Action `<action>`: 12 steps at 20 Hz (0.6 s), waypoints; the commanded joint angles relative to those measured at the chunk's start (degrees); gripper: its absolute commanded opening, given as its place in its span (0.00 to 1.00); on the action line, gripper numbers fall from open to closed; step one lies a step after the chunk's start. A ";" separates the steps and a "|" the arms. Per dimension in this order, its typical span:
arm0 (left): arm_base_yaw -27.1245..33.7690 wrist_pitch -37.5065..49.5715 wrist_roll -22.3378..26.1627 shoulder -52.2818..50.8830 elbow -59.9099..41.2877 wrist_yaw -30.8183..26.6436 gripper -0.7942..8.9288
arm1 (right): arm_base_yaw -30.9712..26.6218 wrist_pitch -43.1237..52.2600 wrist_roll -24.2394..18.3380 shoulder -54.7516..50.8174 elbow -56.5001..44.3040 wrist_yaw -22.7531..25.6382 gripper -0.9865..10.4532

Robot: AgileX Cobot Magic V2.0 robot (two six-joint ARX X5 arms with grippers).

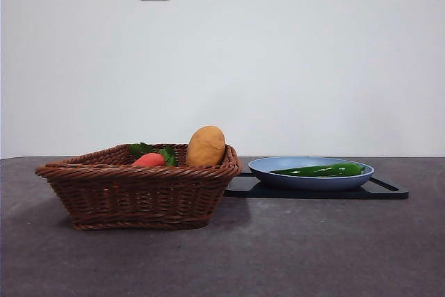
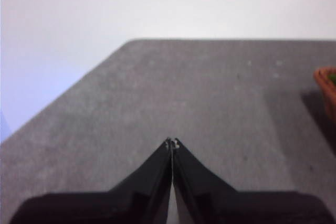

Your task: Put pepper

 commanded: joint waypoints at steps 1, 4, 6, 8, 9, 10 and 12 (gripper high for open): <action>0.20 -2.62 -0.39 -0.26 -0.61 0.02 0.09 | 0.07 -0.87 0.37 0.50 0.92 -0.02 0.10; 0.20 -2.03 -0.37 -0.22 -0.59 0.72 0.09 | 0.09 -0.85 0.35 0.50 0.92 0.00 0.10; 0.20 -1.25 -0.35 -0.20 -0.59 0.74 0.09 | 0.09 -0.85 0.37 0.50 0.92 -0.02 0.10; 0.20 -1.16 -0.35 -0.20 -0.59 1.07 0.09 | 0.09 -0.85 0.35 0.50 0.92 -0.02 0.10; 0.20 -1.18 -0.37 -0.20 -0.59 1.09 0.09 | 0.09 -0.85 0.37 0.50 0.92 -0.02 0.10; 0.20 -1.22 -0.35 -0.20 -0.59 1.11 0.09 | 0.07 -0.85 0.35 0.50 0.92 -0.02 0.10; 0.20 -1.20 -0.35 -0.20 -0.59 1.11 0.09 | 0.09 -0.85 0.35 0.50 0.92 0.00 0.10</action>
